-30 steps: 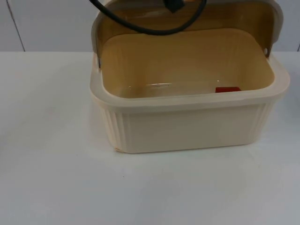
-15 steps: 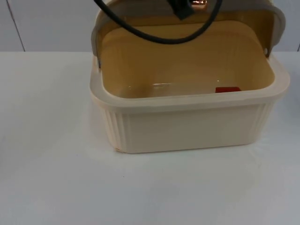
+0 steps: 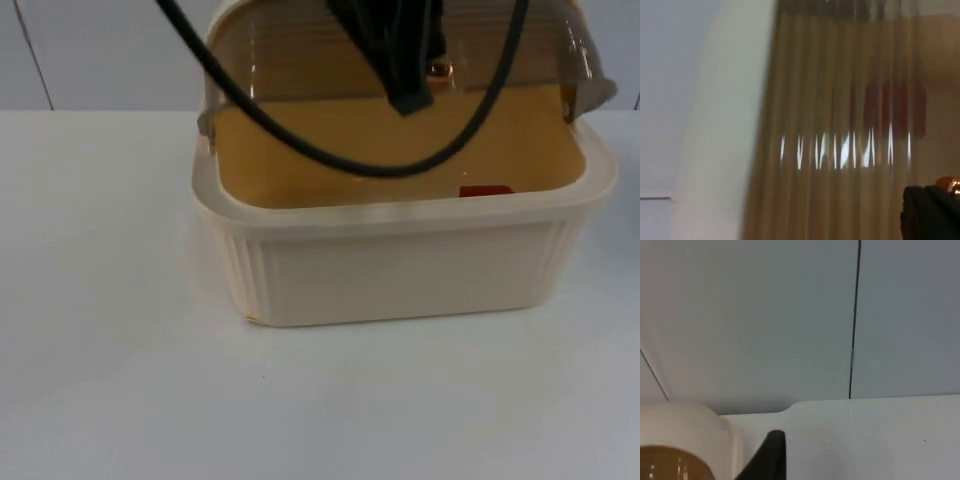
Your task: Open the box lid with the left hand, place the block into the box with the right hand, then close the box lid with the left hand.
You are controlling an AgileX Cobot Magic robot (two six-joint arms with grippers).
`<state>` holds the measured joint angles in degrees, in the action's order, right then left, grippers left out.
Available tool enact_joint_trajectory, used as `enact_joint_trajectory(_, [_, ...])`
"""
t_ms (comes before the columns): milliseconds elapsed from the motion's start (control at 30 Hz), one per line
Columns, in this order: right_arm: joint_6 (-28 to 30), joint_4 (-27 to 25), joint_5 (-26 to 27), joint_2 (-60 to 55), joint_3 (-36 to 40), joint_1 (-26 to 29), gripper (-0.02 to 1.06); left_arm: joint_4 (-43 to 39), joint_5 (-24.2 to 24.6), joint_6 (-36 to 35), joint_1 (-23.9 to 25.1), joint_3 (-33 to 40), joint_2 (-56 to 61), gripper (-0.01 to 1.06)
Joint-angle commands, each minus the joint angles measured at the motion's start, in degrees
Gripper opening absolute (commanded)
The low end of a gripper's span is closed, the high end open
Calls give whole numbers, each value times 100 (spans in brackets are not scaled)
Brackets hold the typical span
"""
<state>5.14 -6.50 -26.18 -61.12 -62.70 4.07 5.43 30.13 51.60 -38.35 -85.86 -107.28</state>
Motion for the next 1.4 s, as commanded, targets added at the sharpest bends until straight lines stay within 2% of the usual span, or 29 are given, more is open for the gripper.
enact_joint_trajectory(0, [5,36,-14,78,27,-13,104,-355,-342,-295,-61,523,35,0])
enact_joint_trajectory(200, [25,36,-4,77,27,-13,104,-543,-1454,-379,-283,1581,304,0])
enact_joint_trajectory(367, [25,36,-4,77,27,-13,104,-631,-1598,-379,-446,1945,331,0])
enact_joint_trajectory(500, [25,36,-4,77,27,-13,104,-442,-1583,-391,-502,1946,383,0])
enact_joint_trajectory(567, [22,36,-15,77,27,-13,104,-159,-1516,-391,-502,1946,573,0])
enact_joint_trajectory(733, [22,36,-15,77,27,-13,104,-134,-1164,-760,-502,1946,1149,0])
enact_joint_trajectory(833, [22,36,-5,77,27,-13,104,-134,-1121,-983,-453,1946,1465,0])
enact_joint_trajectory(967, [22,36,6,77,27,-13,104,-134,-1195,-1233,-204,1946,1927,0])
enact_joint_trajectory(1133, [-14,14,8,77,27,-13,104,-134,-1069,-2021,782,1946,2600,0])
enact_joint_trajectory(1167, [-14,14,8,77,27,-13,104,-134,-1069,-2021,782,1946,2600,0])
enact_joint_trajectory(1267, [-14,-9,8,77,27,-13,104,-134,-1079,-3080,1573,1946,2933,0])
enact_joint_trajectory(1300, [-14,-9,8,77,27,-13,104,-134,-1079,-3744,1979,1946,3049,0])
enact_joint_trajectory(1333, [-14,-9,8,77,27,-13,104,-134,-1079,-3744,1979,1946,3049,0])
enact_joint_trajectory(1367, [-14,-9,8,77,27,-13,104,-134,-1079,-4200,2285,1946,3086,0])
